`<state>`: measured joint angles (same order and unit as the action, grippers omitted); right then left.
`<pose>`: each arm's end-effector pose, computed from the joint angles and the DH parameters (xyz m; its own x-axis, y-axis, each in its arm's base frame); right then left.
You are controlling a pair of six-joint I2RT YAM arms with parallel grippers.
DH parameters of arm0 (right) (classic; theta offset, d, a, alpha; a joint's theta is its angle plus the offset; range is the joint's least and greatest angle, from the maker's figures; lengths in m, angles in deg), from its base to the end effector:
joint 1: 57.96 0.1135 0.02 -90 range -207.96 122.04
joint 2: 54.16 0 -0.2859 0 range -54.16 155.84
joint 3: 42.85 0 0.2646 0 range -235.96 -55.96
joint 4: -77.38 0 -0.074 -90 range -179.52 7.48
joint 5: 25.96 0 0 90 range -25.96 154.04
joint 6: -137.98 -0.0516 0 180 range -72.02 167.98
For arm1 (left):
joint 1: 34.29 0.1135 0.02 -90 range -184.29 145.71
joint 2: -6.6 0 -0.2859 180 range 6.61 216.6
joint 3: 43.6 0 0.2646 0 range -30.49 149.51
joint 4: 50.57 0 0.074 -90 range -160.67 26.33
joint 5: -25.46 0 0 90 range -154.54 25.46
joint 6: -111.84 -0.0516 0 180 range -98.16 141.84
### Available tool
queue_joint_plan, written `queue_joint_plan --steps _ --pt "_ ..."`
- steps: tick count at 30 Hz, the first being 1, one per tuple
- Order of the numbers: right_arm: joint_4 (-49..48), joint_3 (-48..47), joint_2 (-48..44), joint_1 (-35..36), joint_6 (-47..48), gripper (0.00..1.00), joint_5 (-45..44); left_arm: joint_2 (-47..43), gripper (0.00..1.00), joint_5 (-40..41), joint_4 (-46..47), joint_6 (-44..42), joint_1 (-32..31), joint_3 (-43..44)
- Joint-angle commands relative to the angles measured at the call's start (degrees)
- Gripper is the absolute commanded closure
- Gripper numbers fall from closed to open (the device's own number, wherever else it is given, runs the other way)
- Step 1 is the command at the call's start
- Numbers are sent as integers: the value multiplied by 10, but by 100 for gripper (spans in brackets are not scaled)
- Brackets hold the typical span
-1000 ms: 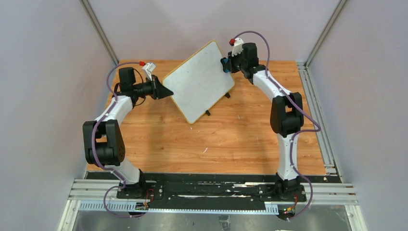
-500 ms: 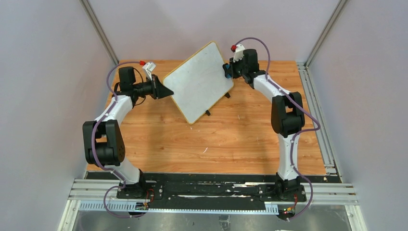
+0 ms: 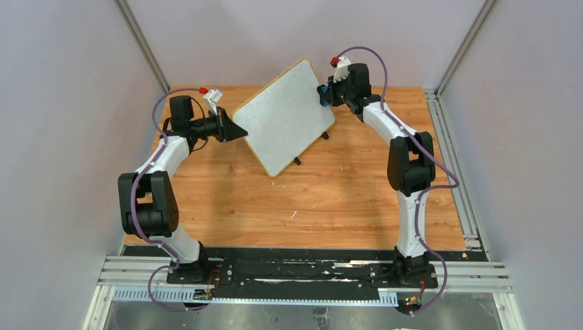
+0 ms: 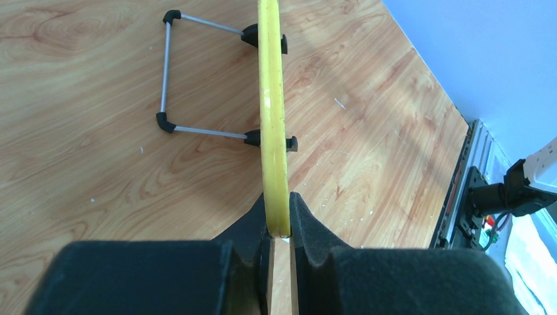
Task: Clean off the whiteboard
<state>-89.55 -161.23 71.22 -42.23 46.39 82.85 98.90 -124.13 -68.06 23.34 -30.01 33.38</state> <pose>0.5379 0.1688 0.2722 -0.3454 -0.0700 -0.9358 -0.5388 0.8313 0.1367 0.3731 -0.0167 0.2750 -0.5581 -0.0551 -0.8280 0.6707 0.5576 -0.4892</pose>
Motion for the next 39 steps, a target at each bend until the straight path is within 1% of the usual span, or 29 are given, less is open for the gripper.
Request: queue_joint_plan --steps 1,6,12,19,22,30,35,39 --pt "-13 -17 -11 14 -16 100 22 10 100 22 -23 -47 -6 3" --pt "-37 11 -33 18 -28 99 37 10 100 21 -22 -47 -6 3" --pt "-58 -5 -31 26 -36 99 89 9 100 22 -22 -47 -6 4" --pt "-54 -38 -22 37 -34 99 112 6 100 23 -26 -49 -6 4" --pt "-43 -48 -15 37 -30 99 105 6 100 22 -26 -49 -6 4" --pt "37 -136 26 30 18 100 43 4 100 22 -29 -52 -6 4" --pt "41 -139 25 22 22 99 35 6 100 22 -28 -52 -6 5" --pt "38 -116 27 22 18 99 42 7 100 22 -26 -51 -6 4"
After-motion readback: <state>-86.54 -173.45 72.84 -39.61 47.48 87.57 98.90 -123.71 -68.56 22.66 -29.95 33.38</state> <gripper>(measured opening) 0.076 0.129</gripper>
